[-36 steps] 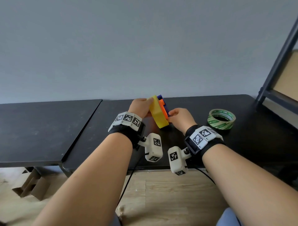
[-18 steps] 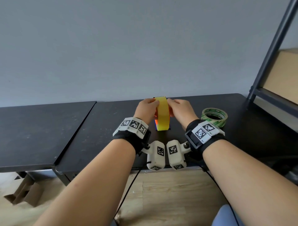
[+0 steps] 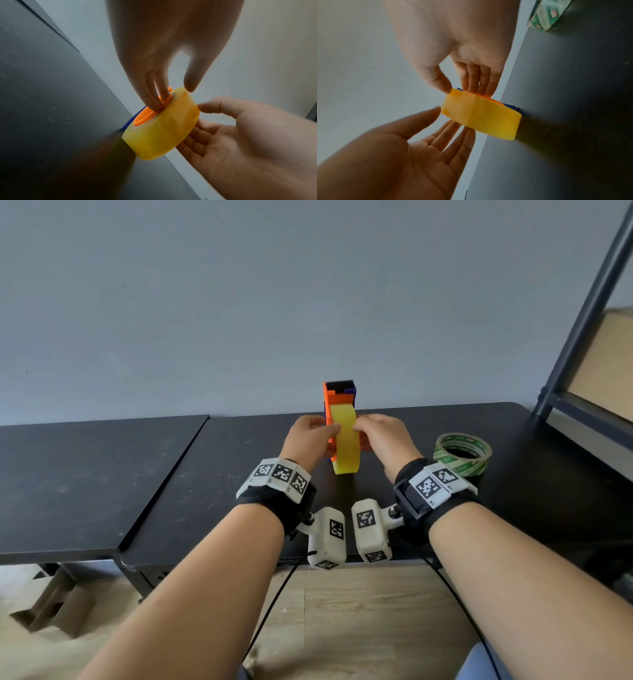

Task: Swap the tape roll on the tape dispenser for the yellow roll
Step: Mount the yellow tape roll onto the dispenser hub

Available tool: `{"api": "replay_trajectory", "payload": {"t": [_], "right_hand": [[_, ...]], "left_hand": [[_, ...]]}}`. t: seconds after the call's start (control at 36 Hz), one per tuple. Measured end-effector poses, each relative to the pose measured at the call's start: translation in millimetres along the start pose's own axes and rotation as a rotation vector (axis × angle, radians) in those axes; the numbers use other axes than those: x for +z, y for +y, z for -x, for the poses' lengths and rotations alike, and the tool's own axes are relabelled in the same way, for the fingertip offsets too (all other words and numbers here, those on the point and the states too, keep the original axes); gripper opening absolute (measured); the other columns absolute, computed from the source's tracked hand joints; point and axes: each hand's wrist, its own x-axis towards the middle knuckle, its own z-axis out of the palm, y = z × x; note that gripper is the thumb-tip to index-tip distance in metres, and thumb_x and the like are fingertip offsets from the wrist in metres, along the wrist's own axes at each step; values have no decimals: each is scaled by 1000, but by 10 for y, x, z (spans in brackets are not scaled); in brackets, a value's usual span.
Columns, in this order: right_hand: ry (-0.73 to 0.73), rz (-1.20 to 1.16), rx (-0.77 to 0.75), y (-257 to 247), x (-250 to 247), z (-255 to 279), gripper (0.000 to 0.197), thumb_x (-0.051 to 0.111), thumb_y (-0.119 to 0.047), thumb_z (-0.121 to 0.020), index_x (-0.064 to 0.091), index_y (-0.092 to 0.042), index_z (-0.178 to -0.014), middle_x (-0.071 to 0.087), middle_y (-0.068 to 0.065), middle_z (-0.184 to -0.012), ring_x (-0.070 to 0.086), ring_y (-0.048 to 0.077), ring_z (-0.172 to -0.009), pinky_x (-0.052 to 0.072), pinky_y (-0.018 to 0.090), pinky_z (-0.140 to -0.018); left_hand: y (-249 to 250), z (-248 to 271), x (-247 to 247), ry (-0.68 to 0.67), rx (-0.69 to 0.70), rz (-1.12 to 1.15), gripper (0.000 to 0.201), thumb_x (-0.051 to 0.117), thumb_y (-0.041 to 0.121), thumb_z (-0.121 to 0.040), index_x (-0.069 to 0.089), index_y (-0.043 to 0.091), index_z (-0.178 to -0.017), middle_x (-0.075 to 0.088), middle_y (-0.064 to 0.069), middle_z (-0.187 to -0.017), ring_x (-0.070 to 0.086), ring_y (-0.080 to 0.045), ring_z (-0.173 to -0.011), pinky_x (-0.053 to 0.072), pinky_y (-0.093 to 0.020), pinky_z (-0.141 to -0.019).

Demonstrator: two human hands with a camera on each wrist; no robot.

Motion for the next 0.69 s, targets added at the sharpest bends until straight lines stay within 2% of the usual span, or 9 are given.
{"api": "replay_trajectory", "payload": {"t": [0.08, 0.17, 0.22, 0.28, 0.33, 0.39, 0.47, 0.56, 0.69], "right_hand": [[4, 0, 44, 27, 18, -41, 28, 57, -25, -83, 68, -3, -96, 68, 24, -108, 65, 37, -103, 50, 54, -96], [5, 6, 70, 7, 15, -29, 32, 56, -28, -87, 65, -2, -105, 67, 23, -112, 64, 35, -104, 50, 53, -97], [13, -5, 80, -8, 14, -43, 39, 55, -28, -90, 63, 3, -112, 66, 25, -114, 65, 35, -100, 52, 48, -92], [18, -10, 88, -26, 28, -64, 42, 55, -28, -92, 60, 5, -117, 65, 25, -105, 63, 27, -85, 51, 38, -77], [26, -17, 120, -48, 52, -77, 46, 54, -30, -90, 59, 5, -120, 62, 20, -95, 57, 21, -78, 50, 38, -77], [20, -31, 171, -74, 68, -70, 49, 53, -31, -87, 59, 6, -117, 62, 22, -92, 55, 24, -79, 51, 42, -80], [-22, -41, 221, -146, 79, -28, 23, 50, -31, -84, 54, -10, -95, 51, 11, -90, 49, 24, -80, 39, 33, -65], [-43, -61, 245, -160, 68, -60, 17, 47, -28, -83, 44, -16, -94, 45, 8, -93, 45, 24, -83, 34, 32, -62], [-33, -52, 243, -137, 65, -67, 21, 49, -27, -78, 45, -15, -94, 48, 9, -94, 48, 24, -84, 36, 36, -70]], "left_hand": [[5, -4, 12, -14, -4, 13, 40, 60, 17, -94, 53, 2, -130, 67, -7, -92, 63, -21, -72, 58, -42, -86], [6, -3, 21, -16, 8, -8, 40, 61, 18, -94, 53, 4, -131, 68, -14, -104, 65, -24, -79, 59, -42, -85], [-13, -7, 21, -15, 15, -7, 40, 61, 19, -93, 54, 5, -130, 68, -15, -105, 66, -24, -80, 59, -41, -85], [-33, -8, 14, -14, 22, -8, 40, 62, 19, -93, 54, 6, -130, 69, -14, -104, 67, -24, -80, 59, -41, -85], [-48, -6, 5, -7, 35, -20, 39, 62, 20, -93, 56, 7, -129, 69, -12, -101, 67, -22, -79, 59, -40, -85], [-64, -8, -1, -4, 48, -23, 39, 62, 21, -93, 56, 7, -129, 69, -11, -100, 67, -21, -78, 59, -39, -84], [-80, -5, -6, 0, 66, -37, 39, 63, 22, -92, 57, 8, -128, 70, -9, -96, 66, -19, -76, 59, -35, -81], [-84, -9, -2, 16, 82, -65, 39, 63, 25, -92, 57, 9, -127, 70, -8, -96, 66, -17, -73, 60, -32, -77], [-76, -24, 16, 30, 83, -101, 42, 64, 29, -90, 58, 9, -126, 71, -13, -105, 69, -20, -80, 60, -39, -83]]}}
